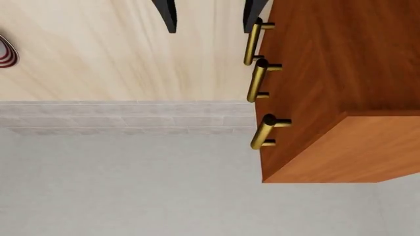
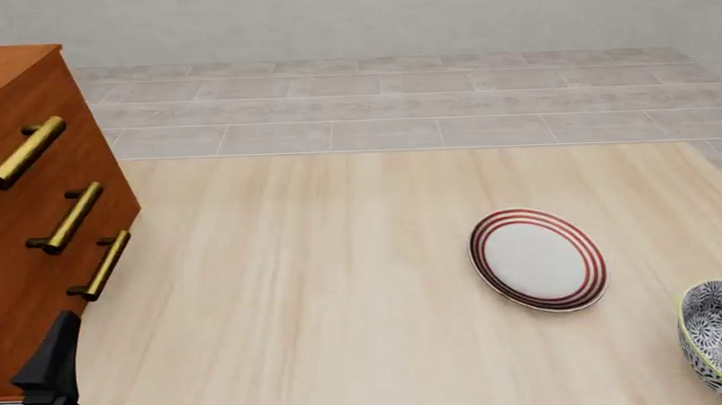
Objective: Put the bowl on top of the cabinet.
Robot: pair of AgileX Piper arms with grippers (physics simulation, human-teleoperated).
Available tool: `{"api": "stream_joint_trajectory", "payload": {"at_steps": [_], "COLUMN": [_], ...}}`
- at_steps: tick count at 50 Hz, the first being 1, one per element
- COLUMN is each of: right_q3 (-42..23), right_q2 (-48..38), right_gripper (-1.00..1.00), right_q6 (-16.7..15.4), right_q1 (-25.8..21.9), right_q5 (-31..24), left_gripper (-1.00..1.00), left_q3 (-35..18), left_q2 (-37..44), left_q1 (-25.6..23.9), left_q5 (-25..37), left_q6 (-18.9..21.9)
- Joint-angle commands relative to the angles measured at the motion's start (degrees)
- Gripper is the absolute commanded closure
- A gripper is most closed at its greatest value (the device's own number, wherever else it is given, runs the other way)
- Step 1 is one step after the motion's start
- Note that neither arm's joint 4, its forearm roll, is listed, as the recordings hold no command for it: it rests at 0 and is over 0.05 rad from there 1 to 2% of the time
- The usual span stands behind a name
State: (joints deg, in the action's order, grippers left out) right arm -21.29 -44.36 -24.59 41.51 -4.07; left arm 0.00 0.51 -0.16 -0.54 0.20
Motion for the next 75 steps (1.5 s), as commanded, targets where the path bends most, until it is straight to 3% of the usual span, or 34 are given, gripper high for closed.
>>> {"api": "stream_joint_trajectory", "payload": {"at_steps": [1,53,75], "right_q3": [1.8,6.0,5.1], "right_q2": [-5.5,-24.1,-29.7], "right_gripper": [-1.00,-1.00,-1.00], "right_q6": [-0.3,-3.8,-4.7], "right_q1": [2.3,6.2,7.6], "right_q5": [5.2,21.4,24.7], "left_gripper": [-1.00,-1.00,-1.00], "left_q3": [0.0,0.0,0.0], "left_q2": [-0.2,-0.2,-0.2], "left_q1": [0.1,0.1,0.1], "left_q5": [0.2,0.3,0.3], "left_q6": [0.0,0.0,0.0]}}
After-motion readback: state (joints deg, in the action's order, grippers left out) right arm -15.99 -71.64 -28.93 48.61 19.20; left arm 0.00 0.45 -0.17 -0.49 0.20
